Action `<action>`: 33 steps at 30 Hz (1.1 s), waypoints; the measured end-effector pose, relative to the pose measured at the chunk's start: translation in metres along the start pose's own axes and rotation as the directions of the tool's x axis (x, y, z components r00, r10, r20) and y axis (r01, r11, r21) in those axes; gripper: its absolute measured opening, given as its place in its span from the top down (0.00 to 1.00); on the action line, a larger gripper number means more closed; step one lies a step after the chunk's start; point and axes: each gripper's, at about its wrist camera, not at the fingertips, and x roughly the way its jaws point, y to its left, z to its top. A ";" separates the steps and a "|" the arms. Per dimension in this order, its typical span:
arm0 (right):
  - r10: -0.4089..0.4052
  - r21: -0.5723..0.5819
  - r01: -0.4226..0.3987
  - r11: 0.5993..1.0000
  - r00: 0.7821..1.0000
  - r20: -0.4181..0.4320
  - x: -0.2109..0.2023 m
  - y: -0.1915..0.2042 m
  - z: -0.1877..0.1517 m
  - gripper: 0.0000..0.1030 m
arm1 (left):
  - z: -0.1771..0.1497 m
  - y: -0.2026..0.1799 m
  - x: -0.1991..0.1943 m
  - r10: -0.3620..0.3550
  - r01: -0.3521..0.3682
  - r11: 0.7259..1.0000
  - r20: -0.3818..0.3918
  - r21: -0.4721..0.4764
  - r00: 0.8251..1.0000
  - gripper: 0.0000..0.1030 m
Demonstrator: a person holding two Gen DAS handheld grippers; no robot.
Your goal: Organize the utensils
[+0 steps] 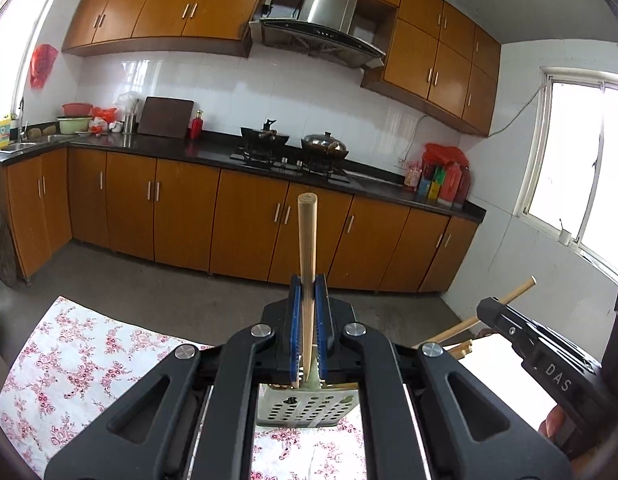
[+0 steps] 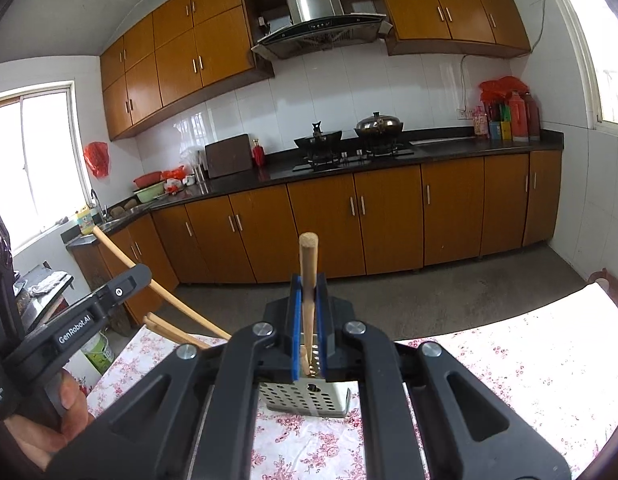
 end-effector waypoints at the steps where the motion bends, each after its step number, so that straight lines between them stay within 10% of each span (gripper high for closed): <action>1: 0.000 0.000 0.000 1.000 1.000 -0.003 0.003 0.000 0.000 0.93 | -0.001 0.000 0.001 -0.001 0.001 1.000 -0.006 0.002 1.000 0.93; 9: -0.014 0.022 0.014 1.000 1.000 0.003 0.007 -0.002 -0.003 0.88 | 0.001 0.005 -0.001 -0.019 0.019 1.000 -0.031 -0.010 0.999 0.91; 13: -0.029 0.026 0.029 0.999 0.999 0.029 -0.003 -0.004 0.000 0.85 | 0.008 0.008 -0.013 -0.027 0.027 0.999 0.004 -0.032 1.000 0.65; 19: -0.067 0.000 0.067 0.998 0.994 0.082 -0.032 -0.004 -0.005 0.70 | 0.013 0.013 -0.039 -0.021 0.023 0.999 0.048 -0.038 0.999 0.61; 27: -0.101 -0.048 0.110 0.993 0.982 0.159 -0.084 0.009 -0.041 0.10 | -0.020 0.024 -0.091 0.031 -0.033 0.999 0.068 0.029 0.997 0.19; 33: -0.190 -0.133 0.223 0.966 0.956 0.222 -0.127 0.034 -0.100 0.04 | -0.069 0.025 -0.139 0.108 -0.123 0.983 0.111 0.136 0.988 0.02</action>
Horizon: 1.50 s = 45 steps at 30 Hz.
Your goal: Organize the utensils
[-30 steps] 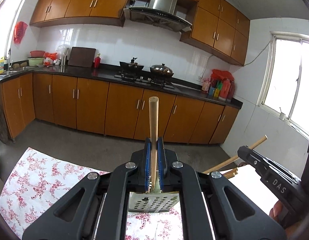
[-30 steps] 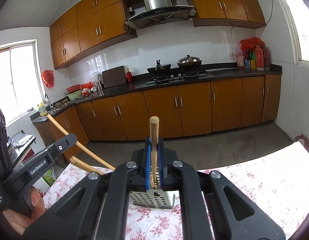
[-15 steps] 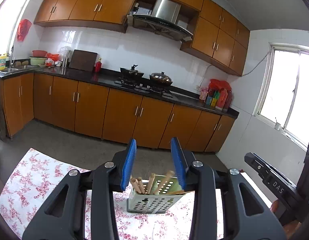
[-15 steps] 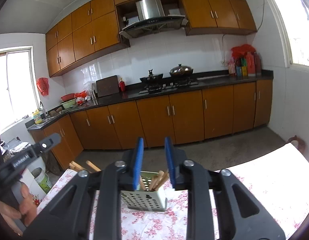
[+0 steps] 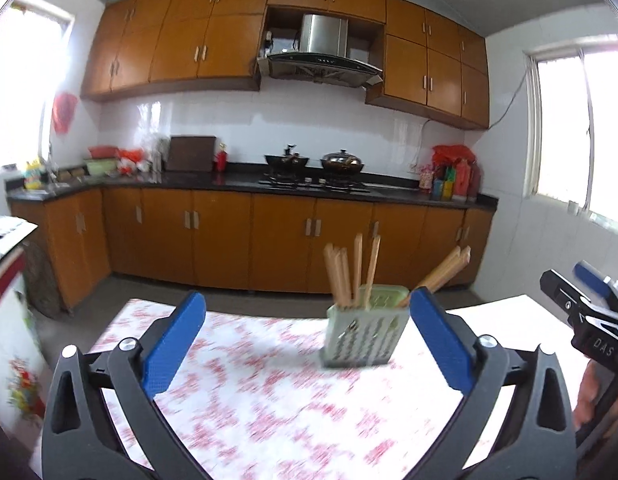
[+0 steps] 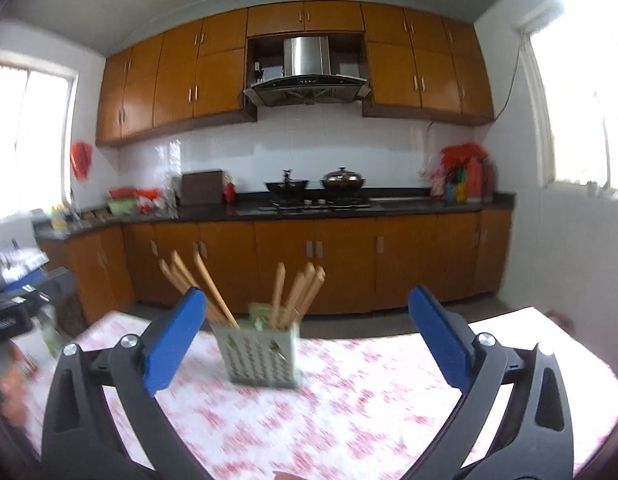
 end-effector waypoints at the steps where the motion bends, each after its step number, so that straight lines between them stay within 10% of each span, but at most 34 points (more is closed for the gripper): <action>1: -0.021 -0.030 0.021 0.999 1.000 -0.005 -0.008 0.005 -0.009 0.04 | -0.011 0.000 -0.010 0.017 -0.017 1.000 0.005 0.013 1.000 0.02; 20: 0.032 -0.070 -0.042 0.997 0.990 -0.141 -0.081 0.020 -0.129 0.04 | -0.124 -0.003 -0.071 0.122 -0.123 0.992 -0.060 -0.009 0.991 0.02; 45: 0.024 -0.018 -0.027 0.999 0.988 -0.149 -0.090 0.012 -0.144 0.04 | -0.152 -0.005 -0.087 0.131 -0.130 0.991 -0.078 0.007 0.988 0.02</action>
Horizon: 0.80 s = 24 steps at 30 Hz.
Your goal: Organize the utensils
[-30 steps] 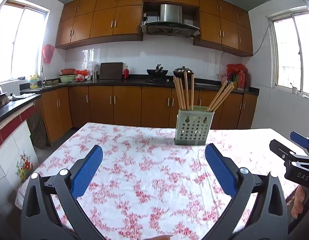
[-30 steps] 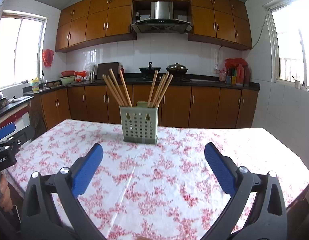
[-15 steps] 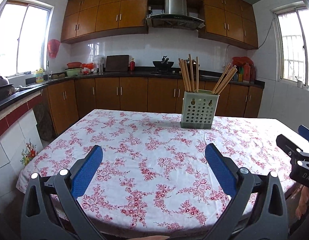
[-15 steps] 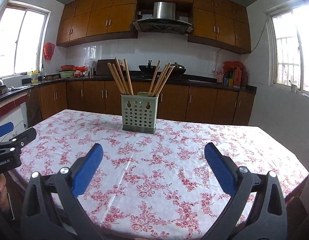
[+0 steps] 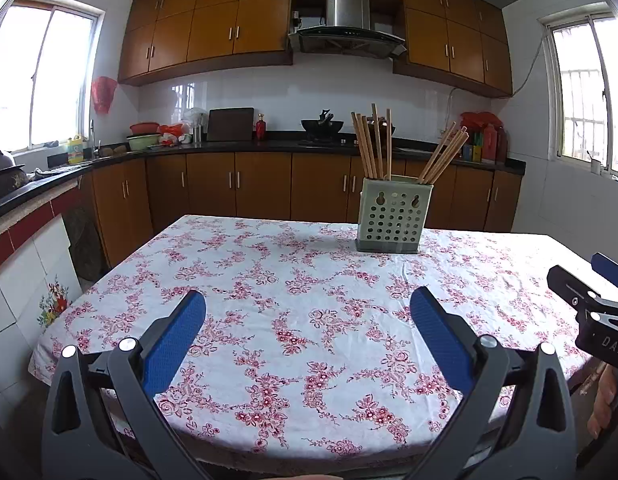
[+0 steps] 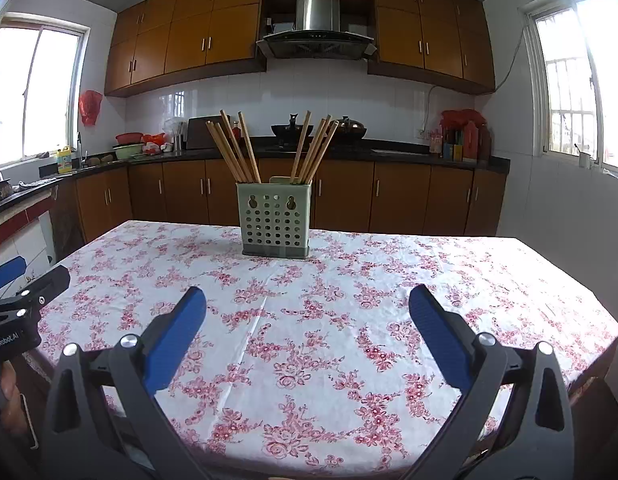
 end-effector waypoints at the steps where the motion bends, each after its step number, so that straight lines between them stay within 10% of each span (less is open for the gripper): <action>1: 0.000 0.000 0.000 1.000 1.000 -0.002 0.000 0.000 0.000 0.04 | 0.000 0.000 0.000 -0.001 0.001 1.000 -0.002 0.000 1.000 0.02; 24: 0.000 0.013 0.000 1.000 1.000 -0.016 0.002 -0.007 -0.003 0.04 | -0.001 -0.006 0.000 -0.012 0.012 1.000 -0.007 0.011 1.000 0.02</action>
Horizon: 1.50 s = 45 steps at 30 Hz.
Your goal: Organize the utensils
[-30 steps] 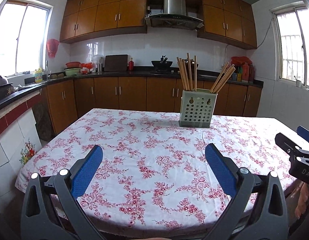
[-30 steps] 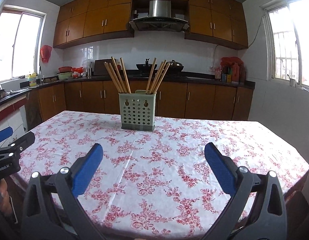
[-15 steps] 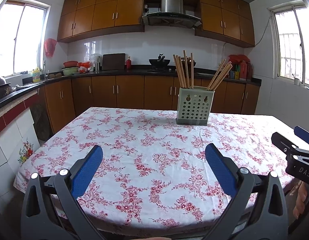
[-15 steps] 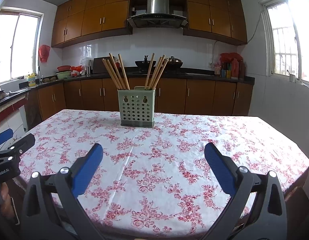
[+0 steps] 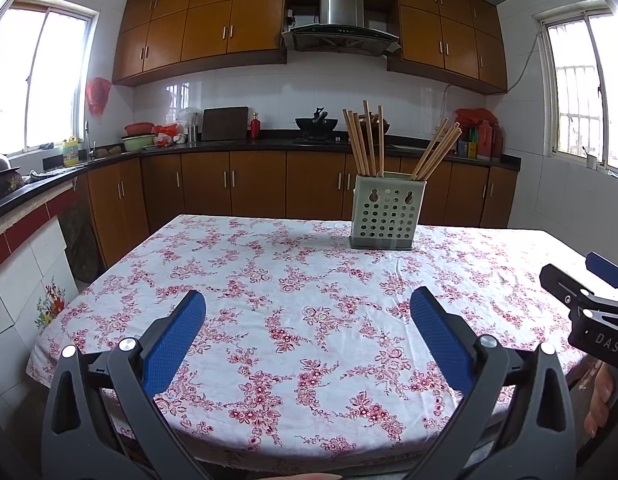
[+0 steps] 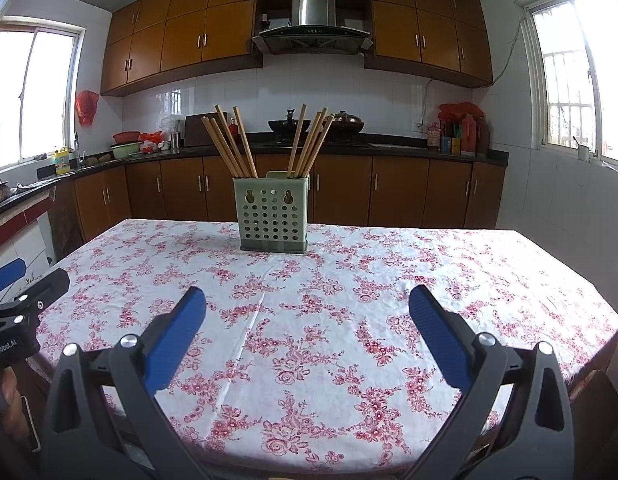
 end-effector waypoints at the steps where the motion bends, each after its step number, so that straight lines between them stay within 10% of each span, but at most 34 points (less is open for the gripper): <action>1: 0.000 0.000 0.000 1.000 1.000 0.000 0.000 0.000 0.000 0.04 | 0.000 0.000 0.000 0.001 -0.001 1.000 0.000 0.000 1.000 0.02; 45: 0.004 -0.001 -0.004 1.000 1.000 -0.007 0.000 -0.002 -0.002 0.04 | -0.002 0.000 0.001 0.002 -0.002 1.000 -0.005 -0.002 1.000 0.02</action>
